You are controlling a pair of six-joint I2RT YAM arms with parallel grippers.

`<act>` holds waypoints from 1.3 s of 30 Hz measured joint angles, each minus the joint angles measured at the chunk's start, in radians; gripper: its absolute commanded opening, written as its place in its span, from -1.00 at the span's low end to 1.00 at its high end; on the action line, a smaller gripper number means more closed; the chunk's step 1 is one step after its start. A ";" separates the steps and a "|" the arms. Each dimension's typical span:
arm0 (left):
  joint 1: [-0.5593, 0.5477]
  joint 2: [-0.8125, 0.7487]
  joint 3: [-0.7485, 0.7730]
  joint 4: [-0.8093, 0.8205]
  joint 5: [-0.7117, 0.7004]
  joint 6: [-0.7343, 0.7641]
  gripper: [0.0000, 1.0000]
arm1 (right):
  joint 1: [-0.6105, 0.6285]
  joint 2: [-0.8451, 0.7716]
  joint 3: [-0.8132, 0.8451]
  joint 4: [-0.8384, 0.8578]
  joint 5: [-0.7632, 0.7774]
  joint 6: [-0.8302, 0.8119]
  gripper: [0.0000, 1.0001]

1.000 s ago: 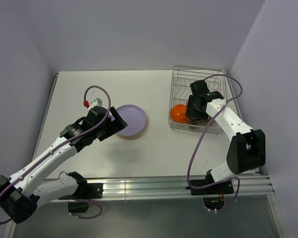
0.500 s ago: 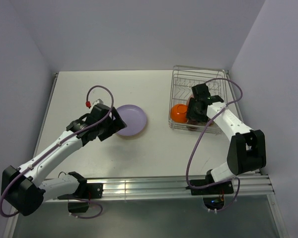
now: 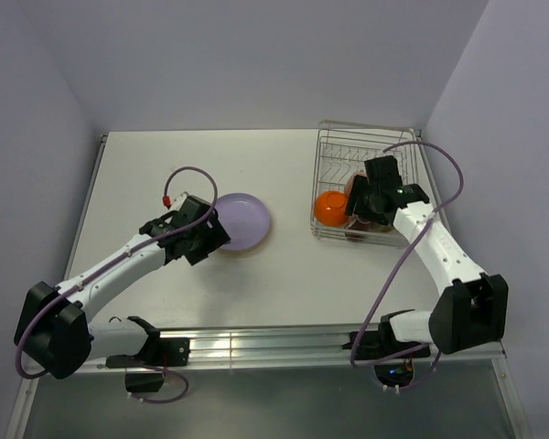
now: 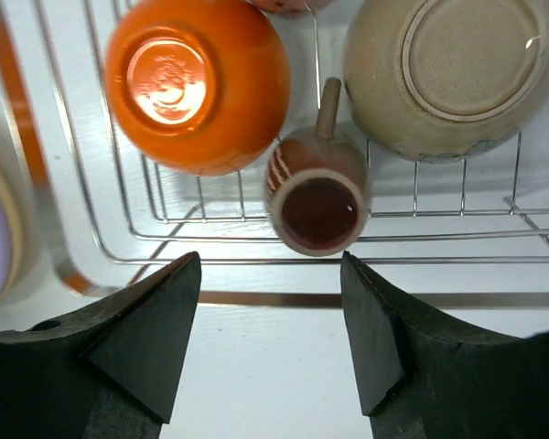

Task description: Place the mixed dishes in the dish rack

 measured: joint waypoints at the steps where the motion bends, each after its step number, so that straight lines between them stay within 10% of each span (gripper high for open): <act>1: 0.000 0.007 -0.001 0.008 -0.005 -0.008 0.48 | 0.000 -0.019 0.000 0.000 -0.003 0.000 0.42; 11: 0.016 0.152 -0.010 0.094 -0.007 -0.063 -0.17 | 0.022 -0.164 0.003 -0.014 -0.027 0.001 0.42; 39: 0.038 0.192 -0.011 0.153 0.007 -0.087 -0.26 | 0.090 -0.302 -0.003 -0.014 -0.050 0.000 0.42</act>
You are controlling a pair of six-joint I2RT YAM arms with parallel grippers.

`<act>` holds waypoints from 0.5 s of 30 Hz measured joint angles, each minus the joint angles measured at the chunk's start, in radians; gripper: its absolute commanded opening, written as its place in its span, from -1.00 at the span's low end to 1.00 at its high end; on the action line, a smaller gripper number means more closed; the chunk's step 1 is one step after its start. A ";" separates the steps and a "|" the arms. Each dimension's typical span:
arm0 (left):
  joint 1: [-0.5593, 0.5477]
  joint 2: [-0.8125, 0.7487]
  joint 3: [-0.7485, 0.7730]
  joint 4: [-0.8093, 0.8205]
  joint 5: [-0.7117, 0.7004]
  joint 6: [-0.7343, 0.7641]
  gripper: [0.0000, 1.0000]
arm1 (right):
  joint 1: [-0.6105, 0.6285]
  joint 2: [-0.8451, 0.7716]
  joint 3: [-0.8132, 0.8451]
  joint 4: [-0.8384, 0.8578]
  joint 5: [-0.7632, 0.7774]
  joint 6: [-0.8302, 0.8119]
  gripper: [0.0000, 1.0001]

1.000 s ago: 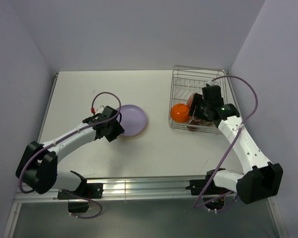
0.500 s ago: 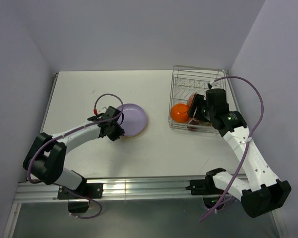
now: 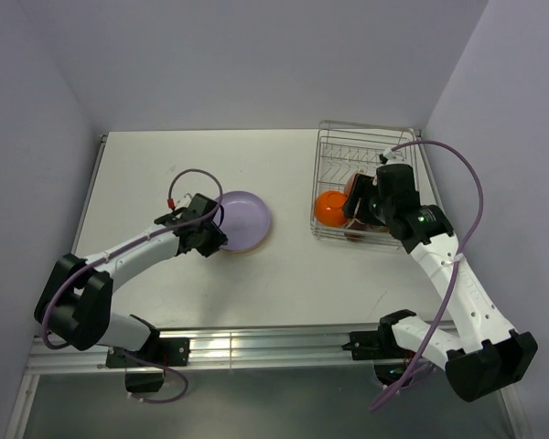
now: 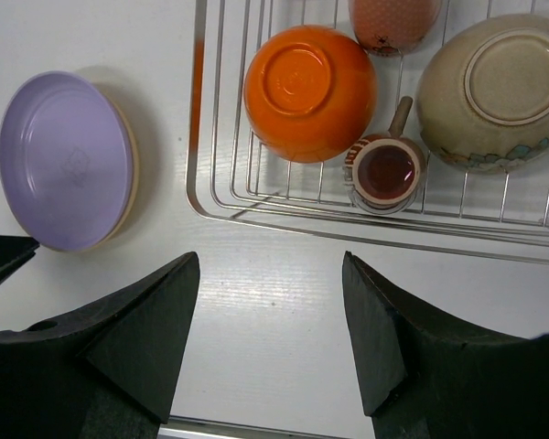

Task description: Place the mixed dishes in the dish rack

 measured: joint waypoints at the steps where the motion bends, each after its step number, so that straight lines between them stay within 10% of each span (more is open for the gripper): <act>1: 0.000 -0.008 0.000 -0.002 -0.005 0.000 -0.25 | 0.002 0.000 0.000 0.000 0.000 0.000 0.42; 15: 0.050 0.084 0.082 0.018 -0.009 0.028 -0.31 | 0.134 0.030 0.016 0.013 -0.040 0.019 0.39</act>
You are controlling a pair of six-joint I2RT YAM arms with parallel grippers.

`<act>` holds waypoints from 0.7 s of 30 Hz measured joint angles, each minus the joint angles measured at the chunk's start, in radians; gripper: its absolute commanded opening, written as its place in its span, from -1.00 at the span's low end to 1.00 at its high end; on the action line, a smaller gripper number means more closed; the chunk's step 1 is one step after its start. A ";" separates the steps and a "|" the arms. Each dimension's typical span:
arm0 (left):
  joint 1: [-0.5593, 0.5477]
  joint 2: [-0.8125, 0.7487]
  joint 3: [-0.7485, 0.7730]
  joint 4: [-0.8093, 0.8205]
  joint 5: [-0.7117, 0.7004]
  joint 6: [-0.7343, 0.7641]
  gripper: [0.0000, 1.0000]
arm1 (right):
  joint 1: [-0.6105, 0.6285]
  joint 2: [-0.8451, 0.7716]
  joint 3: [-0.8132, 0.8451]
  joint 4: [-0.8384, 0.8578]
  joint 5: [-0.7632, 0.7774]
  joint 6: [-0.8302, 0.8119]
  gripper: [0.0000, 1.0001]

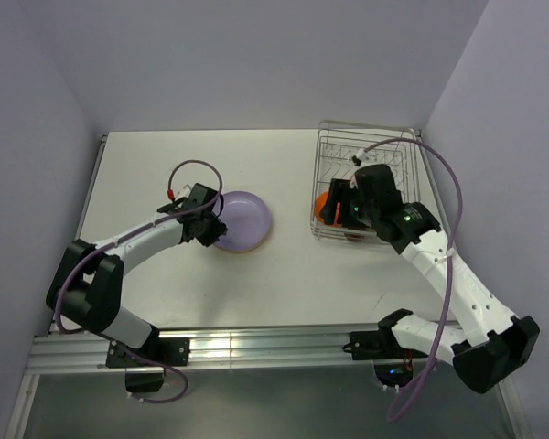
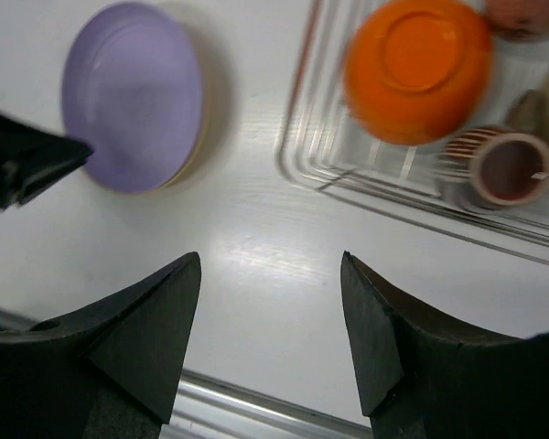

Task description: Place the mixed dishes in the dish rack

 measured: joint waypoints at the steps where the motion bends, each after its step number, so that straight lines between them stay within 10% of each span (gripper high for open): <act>1: 0.006 0.010 0.000 0.006 0.003 0.001 -0.31 | 0.029 0.016 0.013 0.003 -0.012 0.004 0.38; 21: 0.032 0.011 0.042 -0.013 -0.033 0.093 -0.81 | 0.246 0.673 0.330 0.176 -0.057 -0.032 0.15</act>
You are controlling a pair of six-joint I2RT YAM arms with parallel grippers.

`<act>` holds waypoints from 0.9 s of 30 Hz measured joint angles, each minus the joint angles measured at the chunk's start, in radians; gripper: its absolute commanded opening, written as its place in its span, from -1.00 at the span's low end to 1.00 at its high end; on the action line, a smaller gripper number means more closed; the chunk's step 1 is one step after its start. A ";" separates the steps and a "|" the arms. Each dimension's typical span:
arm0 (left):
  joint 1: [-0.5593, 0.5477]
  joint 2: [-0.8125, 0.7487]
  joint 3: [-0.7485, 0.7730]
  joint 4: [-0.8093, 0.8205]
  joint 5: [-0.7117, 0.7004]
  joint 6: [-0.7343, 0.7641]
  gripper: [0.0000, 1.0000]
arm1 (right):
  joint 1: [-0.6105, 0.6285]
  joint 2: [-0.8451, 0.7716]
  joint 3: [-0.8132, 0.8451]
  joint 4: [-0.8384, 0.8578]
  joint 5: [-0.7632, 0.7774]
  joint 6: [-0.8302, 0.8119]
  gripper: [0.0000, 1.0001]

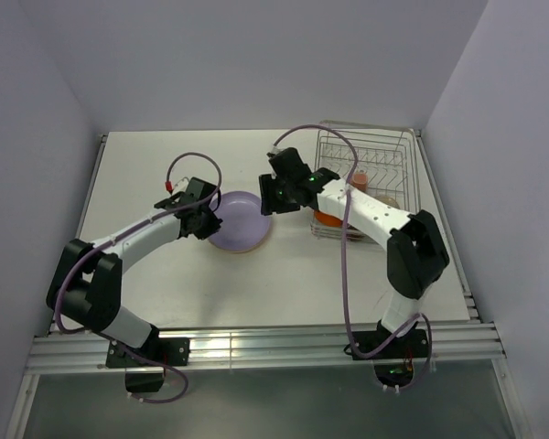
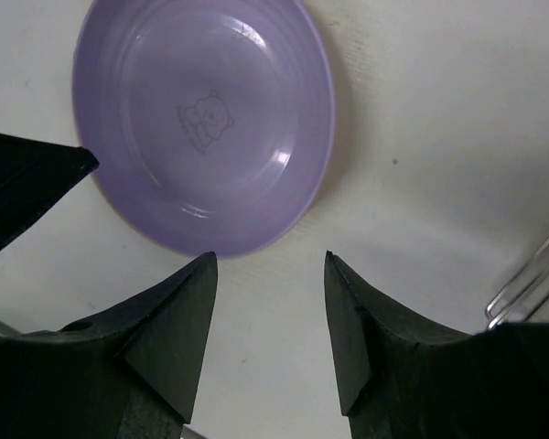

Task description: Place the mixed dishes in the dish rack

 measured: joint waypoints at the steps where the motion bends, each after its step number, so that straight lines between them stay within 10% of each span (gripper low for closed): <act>1: 0.000 0.008 0.003 0.000 0.001 0.003 -0.82 | 0.002 0.022 0.008 0.005 0.002 -0.008 0.15; 21: 0.011 0.078 0.009 0.006 0.003 0.015 -0.93 | 0.013 0.328 0.171 0.032 0.105 -0.096 -0.12; 27: 0.011 0.075 0.008 0.006 0.003 0.015 -0.93 | 0.014 0.352 0.185 0.033 0.136 -0.107 -0.58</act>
